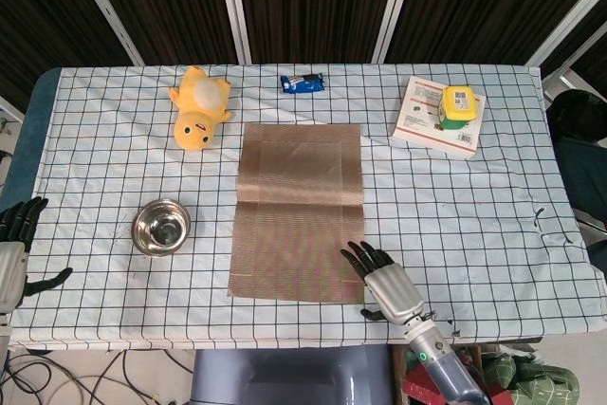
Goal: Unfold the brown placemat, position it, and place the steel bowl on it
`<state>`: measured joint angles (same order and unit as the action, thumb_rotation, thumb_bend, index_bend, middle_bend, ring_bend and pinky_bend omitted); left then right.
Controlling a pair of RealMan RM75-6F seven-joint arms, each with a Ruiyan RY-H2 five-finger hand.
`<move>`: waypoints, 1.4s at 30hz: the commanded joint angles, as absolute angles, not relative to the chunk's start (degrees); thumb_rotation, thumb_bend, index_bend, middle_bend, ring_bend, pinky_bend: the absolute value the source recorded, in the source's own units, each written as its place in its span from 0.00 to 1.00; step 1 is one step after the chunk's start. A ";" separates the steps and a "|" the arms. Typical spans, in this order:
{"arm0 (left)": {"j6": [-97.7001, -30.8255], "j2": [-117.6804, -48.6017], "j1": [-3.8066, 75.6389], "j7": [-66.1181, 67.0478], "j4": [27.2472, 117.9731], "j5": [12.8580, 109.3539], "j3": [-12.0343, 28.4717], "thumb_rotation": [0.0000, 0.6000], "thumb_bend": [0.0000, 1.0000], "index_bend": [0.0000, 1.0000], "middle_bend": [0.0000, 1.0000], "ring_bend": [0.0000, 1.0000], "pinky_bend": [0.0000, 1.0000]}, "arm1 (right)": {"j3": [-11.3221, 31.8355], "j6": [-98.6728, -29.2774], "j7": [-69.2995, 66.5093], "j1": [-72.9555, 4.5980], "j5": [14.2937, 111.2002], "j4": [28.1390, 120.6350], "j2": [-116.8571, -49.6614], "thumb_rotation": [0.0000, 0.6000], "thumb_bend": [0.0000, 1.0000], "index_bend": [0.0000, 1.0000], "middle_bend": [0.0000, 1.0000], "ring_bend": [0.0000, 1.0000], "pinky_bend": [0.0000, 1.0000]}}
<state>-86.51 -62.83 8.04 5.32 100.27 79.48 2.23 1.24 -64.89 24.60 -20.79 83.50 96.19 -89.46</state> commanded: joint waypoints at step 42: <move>-85.20 -62.26 7.02 4.48 101.23 79.34 4.32 1.00 0.01 0.00 0.04 0.02 0.07 | 1.94 -64.35 25.66 -22.17 77.06 90.42 -97.34 1.00 0.13 0.00 0.00 0.00 0.16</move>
<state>-85.21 -62.26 7.03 4.48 101.22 79.34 4.32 1.97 -64.24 25.79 -22.17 76.95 90.54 -97.21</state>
